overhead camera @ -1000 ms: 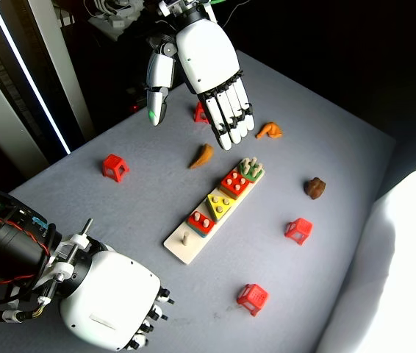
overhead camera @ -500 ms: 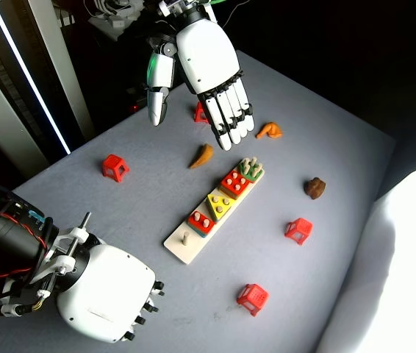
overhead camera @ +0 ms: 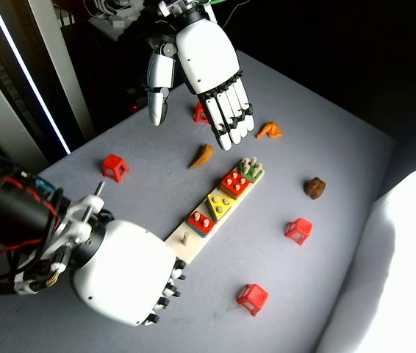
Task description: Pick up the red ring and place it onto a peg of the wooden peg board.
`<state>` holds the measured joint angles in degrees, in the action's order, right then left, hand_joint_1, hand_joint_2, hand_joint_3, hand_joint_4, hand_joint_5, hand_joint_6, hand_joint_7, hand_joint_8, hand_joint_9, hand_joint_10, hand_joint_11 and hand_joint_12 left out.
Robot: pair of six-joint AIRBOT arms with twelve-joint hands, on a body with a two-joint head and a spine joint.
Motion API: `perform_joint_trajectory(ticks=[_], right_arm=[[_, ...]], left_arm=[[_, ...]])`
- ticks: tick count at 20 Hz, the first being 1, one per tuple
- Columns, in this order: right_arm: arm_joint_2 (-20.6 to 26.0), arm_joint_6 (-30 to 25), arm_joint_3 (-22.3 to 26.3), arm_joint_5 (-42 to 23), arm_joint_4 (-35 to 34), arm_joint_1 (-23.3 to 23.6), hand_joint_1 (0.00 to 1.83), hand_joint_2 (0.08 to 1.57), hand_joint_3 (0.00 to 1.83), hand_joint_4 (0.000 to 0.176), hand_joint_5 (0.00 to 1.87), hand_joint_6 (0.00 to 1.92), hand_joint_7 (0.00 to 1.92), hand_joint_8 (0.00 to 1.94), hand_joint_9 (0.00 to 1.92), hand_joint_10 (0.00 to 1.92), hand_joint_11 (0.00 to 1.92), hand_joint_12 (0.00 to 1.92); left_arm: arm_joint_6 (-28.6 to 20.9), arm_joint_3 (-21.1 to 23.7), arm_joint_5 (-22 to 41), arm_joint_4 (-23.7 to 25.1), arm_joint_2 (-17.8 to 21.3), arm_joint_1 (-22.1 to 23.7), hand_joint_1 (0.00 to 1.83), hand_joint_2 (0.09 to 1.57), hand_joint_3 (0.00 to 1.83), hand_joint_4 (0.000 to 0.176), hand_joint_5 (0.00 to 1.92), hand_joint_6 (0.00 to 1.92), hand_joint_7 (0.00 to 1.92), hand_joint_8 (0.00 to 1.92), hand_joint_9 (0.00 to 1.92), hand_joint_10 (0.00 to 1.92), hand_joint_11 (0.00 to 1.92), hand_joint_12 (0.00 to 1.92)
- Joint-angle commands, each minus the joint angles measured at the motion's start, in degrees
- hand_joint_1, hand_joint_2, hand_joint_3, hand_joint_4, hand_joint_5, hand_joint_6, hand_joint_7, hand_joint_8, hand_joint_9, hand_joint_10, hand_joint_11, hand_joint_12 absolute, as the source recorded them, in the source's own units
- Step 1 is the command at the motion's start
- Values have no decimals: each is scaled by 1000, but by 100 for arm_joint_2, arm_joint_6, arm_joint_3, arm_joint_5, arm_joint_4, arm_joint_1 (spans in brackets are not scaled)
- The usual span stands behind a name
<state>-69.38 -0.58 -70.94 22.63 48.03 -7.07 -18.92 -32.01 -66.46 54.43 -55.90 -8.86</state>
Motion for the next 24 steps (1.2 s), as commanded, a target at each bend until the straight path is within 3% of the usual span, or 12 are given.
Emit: perform_joint_trajectory(ticks=[1, 4, 5, 6, 7, 17, 24], right_arm=[[-10, 1, 17, -304, 126, 100, 1380, 1096, 0, 0, 973, 979, 987, 937, 974, 1096, 875, 1174], [-179, 77, 19, -166, 128, 202, 1379, 1097, 1, 0, 966, 1015, 1011, 924, 943, 1095, 849, 1173], [-233, 82, 19, -149, 129, 210, 1467, 1093, 4, 0, 956, 995, 1000, 880, 940, 1000, 838, 1459], [-281, 83, 19, -146, 131, 211, 1467, 1093, 4, 0, 956, 995, 1000, 880, 940, 1000, 838, 1459], [-334, 83, 19, -140, 132, 211, 1381, 1102, 0, 0, 960, 1032, 992, 930, 938, 1104, 842, 1216], [-920, 122, -230, -198, 141, 173, 1380, 1096, 0, 0, 966, 992, 1015, 899, 954, 1119, 853, 1222], [-945, 124, -306, -214, 138, 44, 1377, 1104, 0, 0, 943, 1039, 1023, 886, 921, 1150, 801, 1222]], left_arm=[[19, -11, 28, 436, 4, 34, 0, 1056, 0, 0, 9, 0, 0, 0, 0, 0, 0, 0], [19, -12, 28, 436, 2, 34, 0, 1051, 0, 0, 5, 1, 0, 0, 0, 0, 1, 0], [19, -13, 28, 436, 2, 34, 0, 1056, 0, 0, 12, 5, 0, 0, 0, 0, 3, 1], [19, -13, 28, 436, 2, 34, 0, 1056, 0, 0, 12, 5, 0, 0, 0, 0, 3, 1], [19, -13, 28, 436, 2, 34, 0, 1065, 2, 0, 18, 7, 0, 0, 0, 0, 2, 1], [23, -16, 28, 437, 2, 26, 0, 1069, 3, 0, 26, 2, 11, 0, 0, 0, 10, 6], [29, -17, 28, 437, 2, 24, 0, 1068, 2, 0, 18, 0, 4, 1, 0, 0, 12, 8]])
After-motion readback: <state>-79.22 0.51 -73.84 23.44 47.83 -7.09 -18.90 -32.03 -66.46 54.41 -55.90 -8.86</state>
